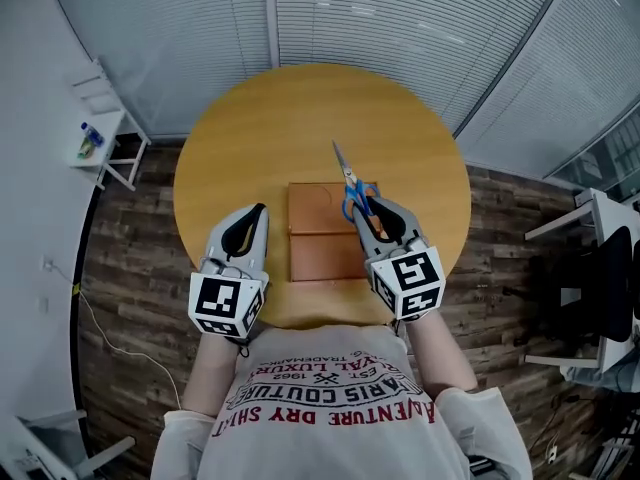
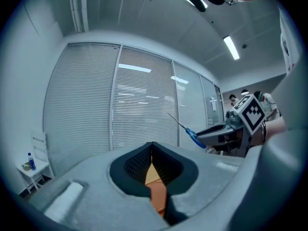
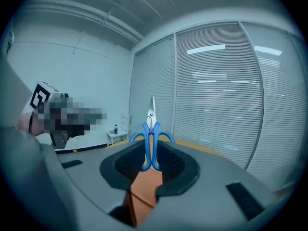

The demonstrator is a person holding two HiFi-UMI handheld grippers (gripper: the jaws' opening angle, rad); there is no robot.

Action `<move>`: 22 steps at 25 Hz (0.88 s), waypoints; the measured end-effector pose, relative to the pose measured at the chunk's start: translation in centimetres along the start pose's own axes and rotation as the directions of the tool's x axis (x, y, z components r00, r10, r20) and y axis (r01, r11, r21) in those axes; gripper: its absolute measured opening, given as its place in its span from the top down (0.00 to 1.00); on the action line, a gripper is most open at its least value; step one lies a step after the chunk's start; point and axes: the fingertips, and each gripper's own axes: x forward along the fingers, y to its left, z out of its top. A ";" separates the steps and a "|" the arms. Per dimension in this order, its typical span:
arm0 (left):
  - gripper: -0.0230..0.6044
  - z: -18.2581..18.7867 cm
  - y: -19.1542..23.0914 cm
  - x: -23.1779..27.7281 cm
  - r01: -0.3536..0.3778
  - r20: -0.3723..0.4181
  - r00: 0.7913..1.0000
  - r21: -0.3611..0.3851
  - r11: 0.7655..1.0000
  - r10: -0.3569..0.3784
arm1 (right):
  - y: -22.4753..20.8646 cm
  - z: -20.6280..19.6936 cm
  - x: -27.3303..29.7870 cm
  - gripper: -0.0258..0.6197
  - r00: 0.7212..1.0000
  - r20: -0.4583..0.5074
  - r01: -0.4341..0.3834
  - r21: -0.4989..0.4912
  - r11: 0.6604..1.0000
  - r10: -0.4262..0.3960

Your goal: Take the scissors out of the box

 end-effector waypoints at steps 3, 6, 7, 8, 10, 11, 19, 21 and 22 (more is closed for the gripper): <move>0.95 1.1 -0.2 -0.1 0.007 0.017 1.000 0.009 1.000 -0.007 | 0.3 1.2 -0.9 0.82 0.997 0.068 0.036 0.009 0.999 -0.036; 0.95 1.7 -0.9 -0.3 0.020 0.026 0.999 0.016 1.000 -0.021 | 0.2 1.9 -2.1 0.82 0.989 0.127 0.078 0.014 0.997 -0.079; 0.95 1.8 -1.2 -0.3 0.024 0.029 0.999 0.019 1.000 -0.025 | 0.2 2.0 -2.4 0.82 0.985 0.144 0.092 0.015 0.996 -0.093; 0.95 1.8 -1.3 -0.2 0.027 0.029 0.999 0.022 0.999 -0.028 | 0.1 2.1 -2.6 0.82 0.981 0.160 0.106 0.016 0.994 -0.107; 0.95 1.6 -1.6 -0.2 0.028 0.027 0.999 0.022 0.999 -0.028 | 0.0 2.2 -3.1 0.82 0.973 0.189 0.133 0.018 0.991 -0.134; 0.95 1.5 -1.7 -0.2 0.025 0.025 0.999 0.019 0.999 -0.026 | -0.1 2.1 -3.4 0.82 0.969 0.200 0.142 0.021 0.990 -0.143; 0.95 0.7 -1.7 -0.5 0.024 0.017 1.000 -0.009 1.000 -0.024 | 0.4 1.4 -4.0 0.82 0.963 0.219 0.154 0.027 0.988 -0.157; 0.95 0.8 -1.3 -0.6 0.021 0.022 1.000 -0.013 1.000 -0.020 | 0.5 1.6 -4.0 0.82 0.961 0.222 0.160 0.032 0.987 -0.163; 0.95 0.8 -1.1 -0.7 0.021 0.025 0.999 -0.016 1.000 -0.020 | 0.6 1.6 -3.9 0.82 0.962 0.221 0.160 0.032 0.987 -0.163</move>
